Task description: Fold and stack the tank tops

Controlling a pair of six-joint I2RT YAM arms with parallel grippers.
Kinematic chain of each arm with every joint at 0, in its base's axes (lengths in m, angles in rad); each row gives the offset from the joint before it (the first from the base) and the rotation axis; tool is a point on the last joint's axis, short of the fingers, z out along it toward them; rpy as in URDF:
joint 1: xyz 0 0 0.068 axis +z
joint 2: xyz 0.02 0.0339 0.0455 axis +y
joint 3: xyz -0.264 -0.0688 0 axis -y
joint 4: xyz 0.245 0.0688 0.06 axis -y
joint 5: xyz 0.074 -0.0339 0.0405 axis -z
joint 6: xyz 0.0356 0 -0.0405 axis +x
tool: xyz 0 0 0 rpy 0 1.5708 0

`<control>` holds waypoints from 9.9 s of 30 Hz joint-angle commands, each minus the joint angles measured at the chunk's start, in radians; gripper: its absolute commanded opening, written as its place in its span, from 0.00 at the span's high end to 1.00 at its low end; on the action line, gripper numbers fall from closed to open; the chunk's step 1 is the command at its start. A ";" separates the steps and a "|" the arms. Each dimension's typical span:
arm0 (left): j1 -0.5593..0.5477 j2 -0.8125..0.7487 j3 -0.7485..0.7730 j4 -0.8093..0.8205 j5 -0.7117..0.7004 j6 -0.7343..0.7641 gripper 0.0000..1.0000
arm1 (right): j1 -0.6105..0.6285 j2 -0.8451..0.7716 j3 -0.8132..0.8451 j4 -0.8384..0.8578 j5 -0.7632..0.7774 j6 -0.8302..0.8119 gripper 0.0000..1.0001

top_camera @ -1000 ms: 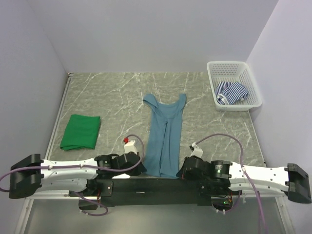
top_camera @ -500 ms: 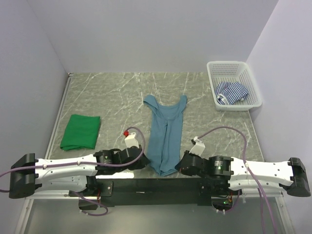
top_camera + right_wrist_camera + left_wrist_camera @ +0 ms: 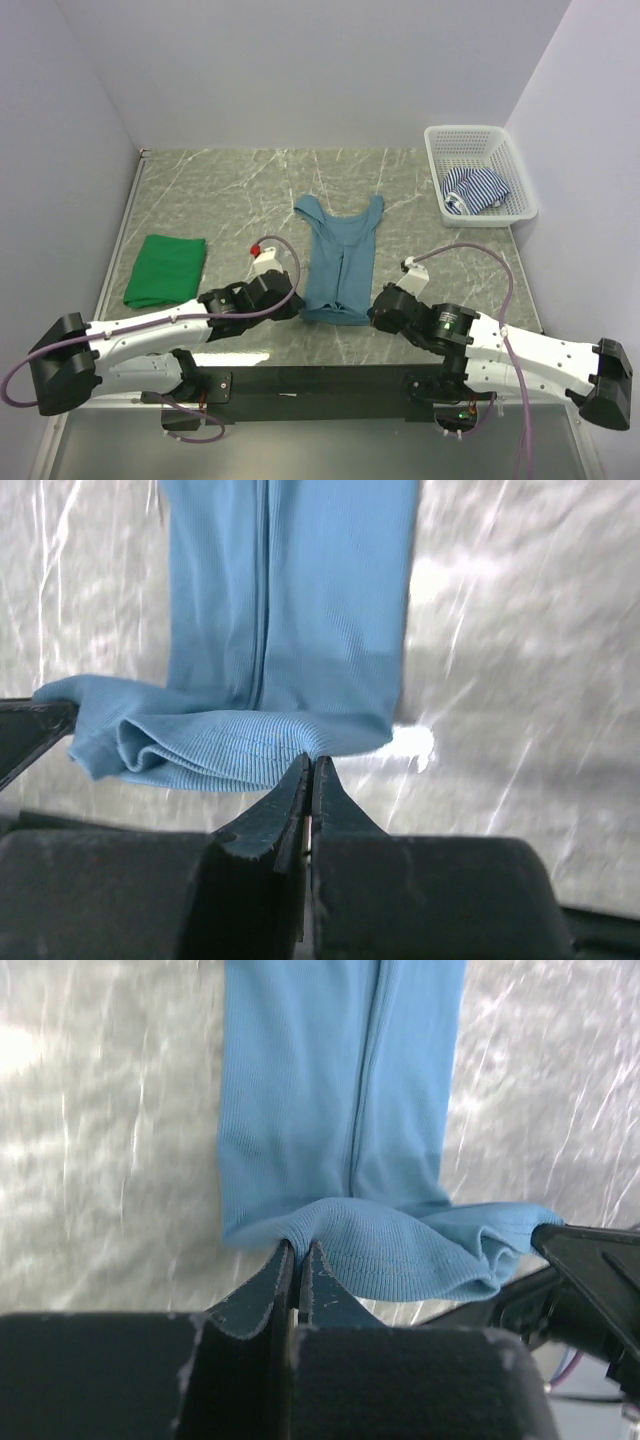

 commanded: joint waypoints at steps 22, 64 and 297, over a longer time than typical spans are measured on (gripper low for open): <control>0.443 0.704 0.574 0.200 0.307 0.337 0.47 | -0.698 0.630 0.372 0.391 -0.324 -0.574 0.41; 0.273 0.500 0.011 0.471 0.269 0.130 0.63 | -0.447 0.479 -0.019 0.458 -0.268 -0.353 0.74; 0.069 0.166 0.009 0.108 0.129 0.053 0.87 | -0.749 1.019 0.647 0.607 -0.685 -0.479 0.51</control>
